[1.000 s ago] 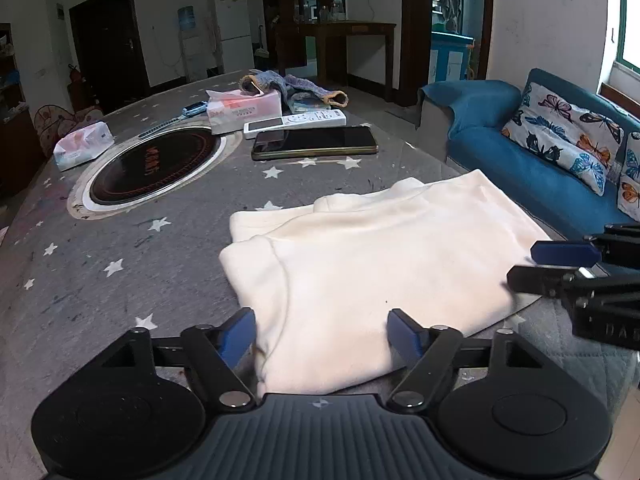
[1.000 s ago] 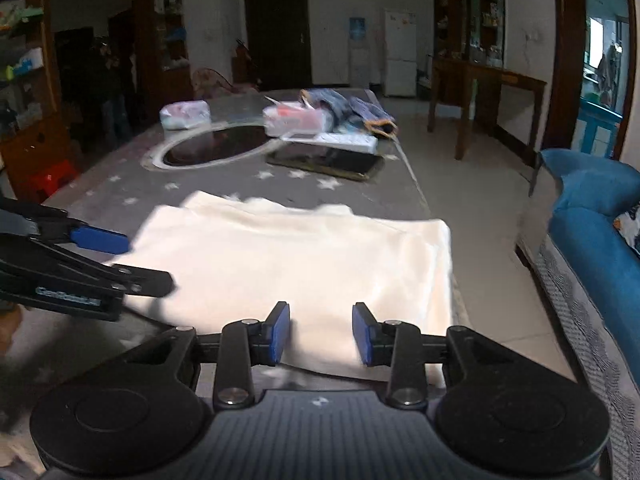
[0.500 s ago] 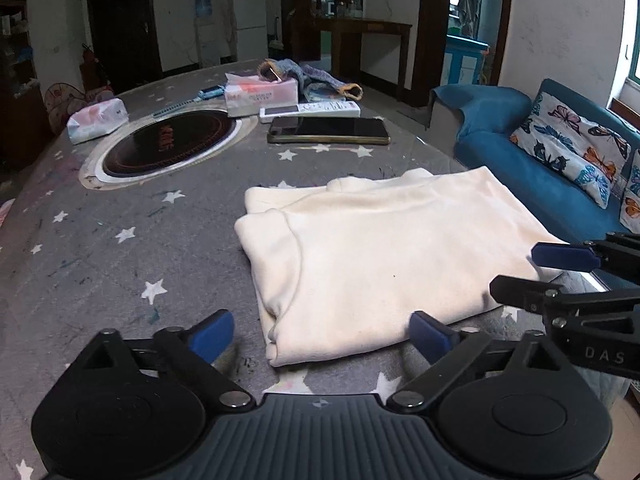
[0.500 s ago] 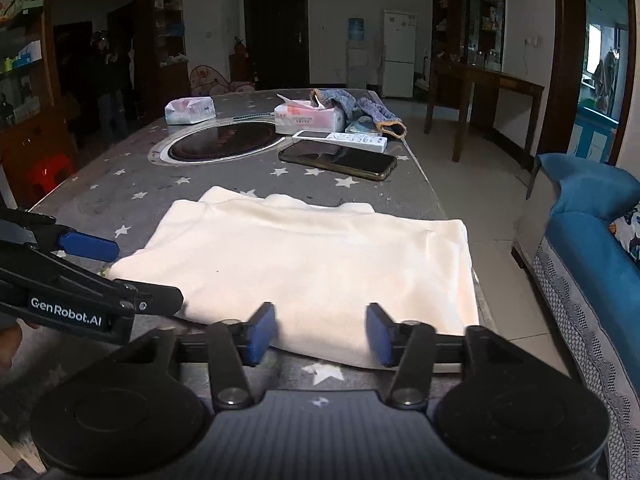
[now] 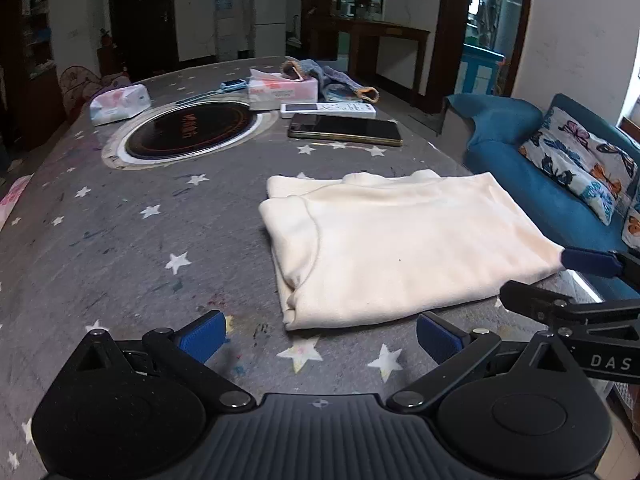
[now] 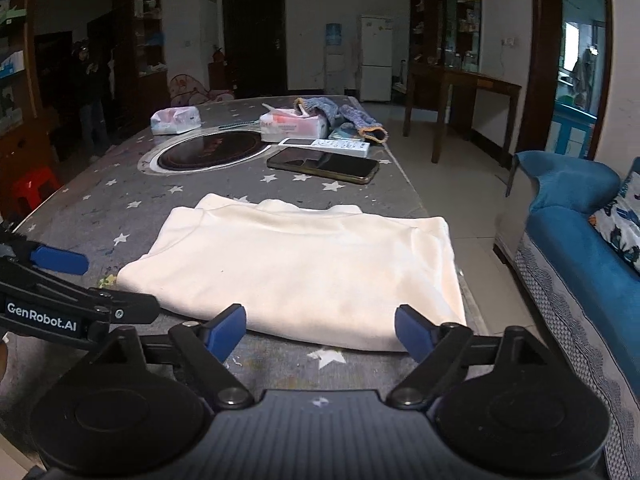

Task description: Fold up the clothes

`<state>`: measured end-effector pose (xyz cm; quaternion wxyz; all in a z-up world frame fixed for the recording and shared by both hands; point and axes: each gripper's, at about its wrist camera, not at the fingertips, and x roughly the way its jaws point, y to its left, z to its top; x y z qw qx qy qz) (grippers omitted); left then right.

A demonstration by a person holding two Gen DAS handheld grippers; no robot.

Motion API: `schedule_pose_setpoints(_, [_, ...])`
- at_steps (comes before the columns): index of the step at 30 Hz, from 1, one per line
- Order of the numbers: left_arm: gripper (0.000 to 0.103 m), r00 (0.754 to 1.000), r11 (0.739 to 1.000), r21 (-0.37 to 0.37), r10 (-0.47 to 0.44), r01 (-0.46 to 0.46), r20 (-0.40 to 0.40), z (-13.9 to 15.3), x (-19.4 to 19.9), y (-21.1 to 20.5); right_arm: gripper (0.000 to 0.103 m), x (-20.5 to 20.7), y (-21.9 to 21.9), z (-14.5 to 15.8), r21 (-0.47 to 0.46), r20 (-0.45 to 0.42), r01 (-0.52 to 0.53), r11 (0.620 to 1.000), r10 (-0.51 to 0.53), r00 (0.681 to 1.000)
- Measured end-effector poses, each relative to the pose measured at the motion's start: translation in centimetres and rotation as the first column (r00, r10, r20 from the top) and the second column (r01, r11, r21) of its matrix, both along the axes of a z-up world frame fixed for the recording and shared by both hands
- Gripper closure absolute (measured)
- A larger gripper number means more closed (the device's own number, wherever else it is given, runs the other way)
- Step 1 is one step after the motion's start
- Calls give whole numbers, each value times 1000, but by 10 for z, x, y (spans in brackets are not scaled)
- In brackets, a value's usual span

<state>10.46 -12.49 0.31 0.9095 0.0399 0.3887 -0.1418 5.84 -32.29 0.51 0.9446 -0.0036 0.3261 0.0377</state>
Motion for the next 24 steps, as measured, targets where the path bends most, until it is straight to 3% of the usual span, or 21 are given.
schedule_pose_setpoints(12, [0,999,1000,15,27,-27,18,9,-19,7,5,-17,3,-1,15,-2,44,999,-44,999])
schedule_pose_setpoints(24, [0,998,997,61,40,-43,51,13,-39,9,2,-31,14,0,6,2,64,998,-64,998])
